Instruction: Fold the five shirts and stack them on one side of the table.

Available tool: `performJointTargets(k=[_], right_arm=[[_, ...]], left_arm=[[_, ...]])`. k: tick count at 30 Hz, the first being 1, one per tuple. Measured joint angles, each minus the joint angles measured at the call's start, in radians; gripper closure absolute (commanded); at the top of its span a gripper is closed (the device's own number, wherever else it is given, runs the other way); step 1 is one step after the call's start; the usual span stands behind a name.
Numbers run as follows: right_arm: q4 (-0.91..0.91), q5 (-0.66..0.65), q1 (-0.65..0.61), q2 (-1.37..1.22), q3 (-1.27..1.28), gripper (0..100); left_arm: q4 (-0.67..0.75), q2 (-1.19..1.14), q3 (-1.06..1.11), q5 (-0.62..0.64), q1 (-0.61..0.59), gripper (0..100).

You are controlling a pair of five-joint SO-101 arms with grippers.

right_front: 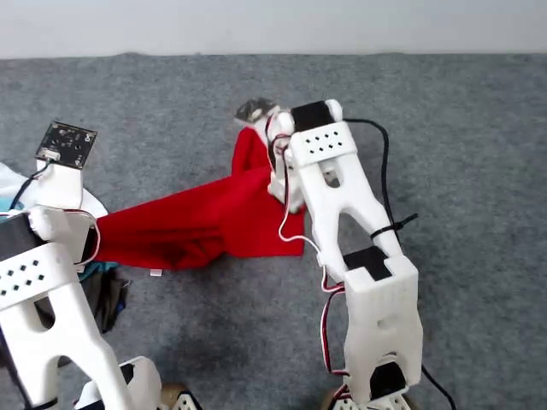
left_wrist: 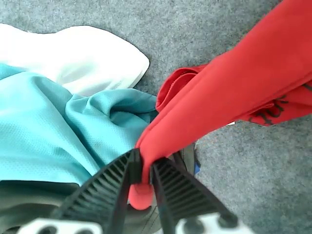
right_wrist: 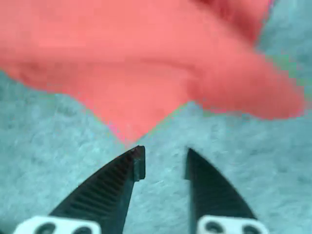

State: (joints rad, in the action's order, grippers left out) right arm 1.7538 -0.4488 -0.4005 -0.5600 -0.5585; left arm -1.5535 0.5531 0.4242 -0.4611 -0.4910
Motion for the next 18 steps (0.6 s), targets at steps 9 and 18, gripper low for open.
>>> performJointTargets(k=[9, 18], right_arm=[[-0.005, 0.000, -0.118, -0.008, 0.097, 78.3], [-0.026, 0.000, -0.150, -0.160, 0.097, 78.4]], left_arm=[[0.000, 0.000, 0.000, 0.000, 0.000, 99], [0.000, 0.000, 0.000, 0.000, 0.000, 99]])
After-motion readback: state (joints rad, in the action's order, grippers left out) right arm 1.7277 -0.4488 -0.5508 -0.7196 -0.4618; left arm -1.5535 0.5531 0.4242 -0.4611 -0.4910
